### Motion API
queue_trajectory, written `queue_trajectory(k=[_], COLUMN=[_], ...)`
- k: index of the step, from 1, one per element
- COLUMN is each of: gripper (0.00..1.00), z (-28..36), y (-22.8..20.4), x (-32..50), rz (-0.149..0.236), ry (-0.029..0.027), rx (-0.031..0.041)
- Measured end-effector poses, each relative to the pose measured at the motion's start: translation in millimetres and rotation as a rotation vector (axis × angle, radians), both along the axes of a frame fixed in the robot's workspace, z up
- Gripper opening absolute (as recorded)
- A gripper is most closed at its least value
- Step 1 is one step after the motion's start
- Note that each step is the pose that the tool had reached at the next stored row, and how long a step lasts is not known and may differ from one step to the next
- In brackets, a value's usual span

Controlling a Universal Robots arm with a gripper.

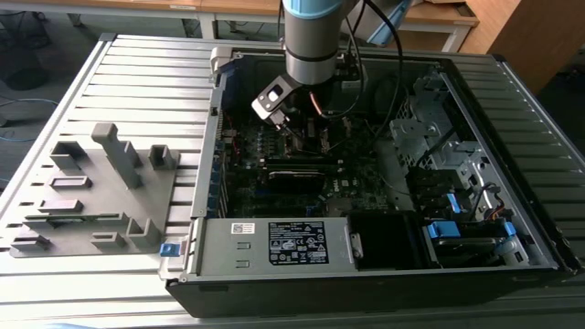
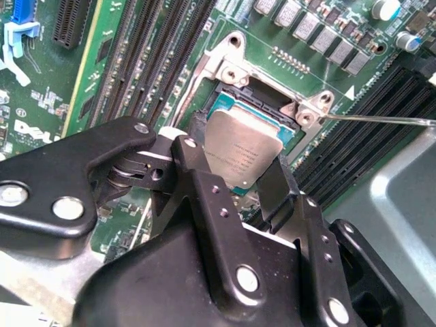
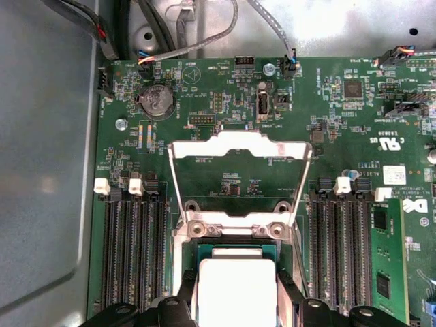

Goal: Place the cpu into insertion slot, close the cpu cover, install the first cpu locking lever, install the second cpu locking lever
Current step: 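Place the cpu into insertion slot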

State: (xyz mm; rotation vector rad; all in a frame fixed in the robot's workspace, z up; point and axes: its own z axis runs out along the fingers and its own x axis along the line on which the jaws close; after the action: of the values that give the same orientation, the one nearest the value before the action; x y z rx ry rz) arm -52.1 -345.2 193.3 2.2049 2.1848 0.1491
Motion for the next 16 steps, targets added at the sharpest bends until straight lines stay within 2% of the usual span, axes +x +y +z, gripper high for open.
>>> queue_trajectory(k=[16], gripper=[0.54], z=[-1.8], y=[-0.1], x=[0.0], rz=[0.000], ry=[0.0001], rx=[-0.0003])
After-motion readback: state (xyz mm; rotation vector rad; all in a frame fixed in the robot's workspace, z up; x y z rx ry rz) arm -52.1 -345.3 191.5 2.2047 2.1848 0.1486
